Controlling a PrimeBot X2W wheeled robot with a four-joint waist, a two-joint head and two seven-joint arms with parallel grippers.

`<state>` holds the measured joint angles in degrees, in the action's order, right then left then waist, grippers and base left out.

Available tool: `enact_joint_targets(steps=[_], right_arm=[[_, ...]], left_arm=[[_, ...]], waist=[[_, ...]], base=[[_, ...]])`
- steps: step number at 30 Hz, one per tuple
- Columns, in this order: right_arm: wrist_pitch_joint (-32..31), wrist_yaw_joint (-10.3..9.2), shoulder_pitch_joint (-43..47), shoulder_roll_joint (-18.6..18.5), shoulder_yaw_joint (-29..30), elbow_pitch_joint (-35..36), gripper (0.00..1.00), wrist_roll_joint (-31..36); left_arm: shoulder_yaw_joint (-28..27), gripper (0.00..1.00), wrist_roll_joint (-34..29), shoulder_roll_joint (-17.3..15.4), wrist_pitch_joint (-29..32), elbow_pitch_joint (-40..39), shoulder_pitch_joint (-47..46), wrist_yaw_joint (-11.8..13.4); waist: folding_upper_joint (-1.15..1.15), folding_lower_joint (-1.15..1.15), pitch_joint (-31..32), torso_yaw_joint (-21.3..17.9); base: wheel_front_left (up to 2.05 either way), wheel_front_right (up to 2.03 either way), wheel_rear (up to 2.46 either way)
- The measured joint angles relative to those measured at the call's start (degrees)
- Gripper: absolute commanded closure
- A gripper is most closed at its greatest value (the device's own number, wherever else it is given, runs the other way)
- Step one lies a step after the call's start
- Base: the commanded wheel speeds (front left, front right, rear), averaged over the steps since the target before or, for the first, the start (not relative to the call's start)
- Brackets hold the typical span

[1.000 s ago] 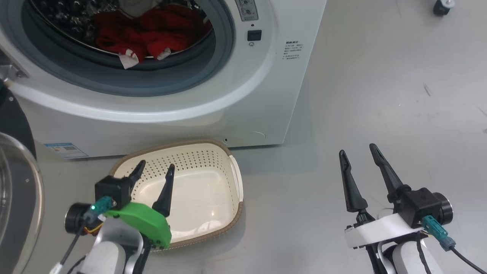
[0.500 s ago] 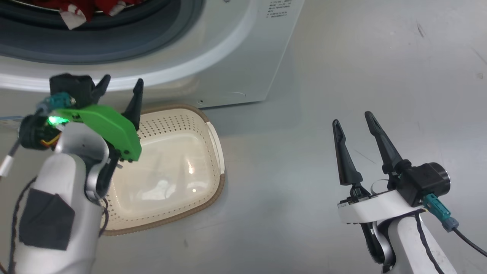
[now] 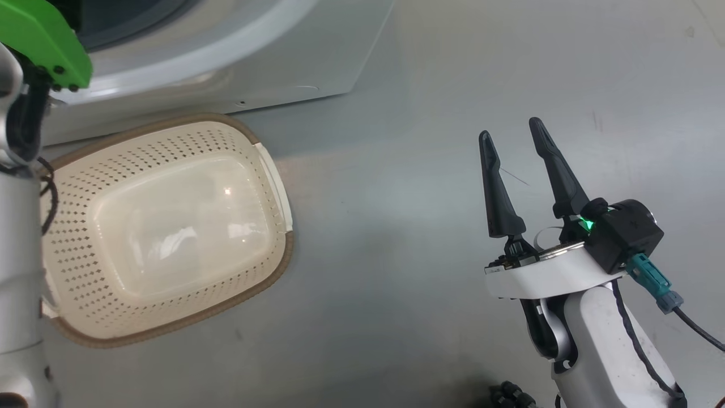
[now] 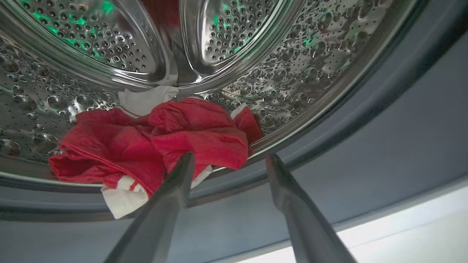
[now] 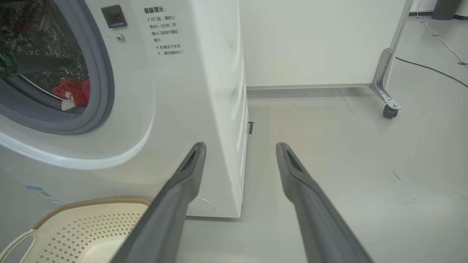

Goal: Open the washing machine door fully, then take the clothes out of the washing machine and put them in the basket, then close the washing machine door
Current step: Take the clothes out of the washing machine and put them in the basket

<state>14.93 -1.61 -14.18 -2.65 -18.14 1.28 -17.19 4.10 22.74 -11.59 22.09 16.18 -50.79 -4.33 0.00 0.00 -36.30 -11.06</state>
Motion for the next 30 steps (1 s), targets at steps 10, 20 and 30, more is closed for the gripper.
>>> enact_joint_targets(steps=[10, 20, 30], right_arm=[[0.0, -0.6, -2.11, -0.02, -2.1, -0.7, 0.0, -1.64], [0.0, -1.08, -3.12, 0.02, -3.2, -1.36, 0.0, -3.04], [0.0, -1.16, -3.44, 0.03, -3.47, -1.86, 0.0, -3.8]], left_arm=[[-2.58, 0.0, -0.44, -3.64, 0.02, 5.95, -7.37, 0.08], [-3.65, 0.0, -2.79, -6.34, -0.8, 11.93, -12.02, 1.52], [-3.34, 0.04, -3.05, -6.55, 2.22, 19.44, -12.69, 3.23]], waist=[[0.0, 0.0, -3.27, -5.02], [0.0, 0.0, -4.97, -8.55], [0.0, 0.0, -5.12, -9.32]], base=[[0.0, 0.0, 0.0], [0.0, 0.0, 0.0], [0.0, 0.0, 0.0]])
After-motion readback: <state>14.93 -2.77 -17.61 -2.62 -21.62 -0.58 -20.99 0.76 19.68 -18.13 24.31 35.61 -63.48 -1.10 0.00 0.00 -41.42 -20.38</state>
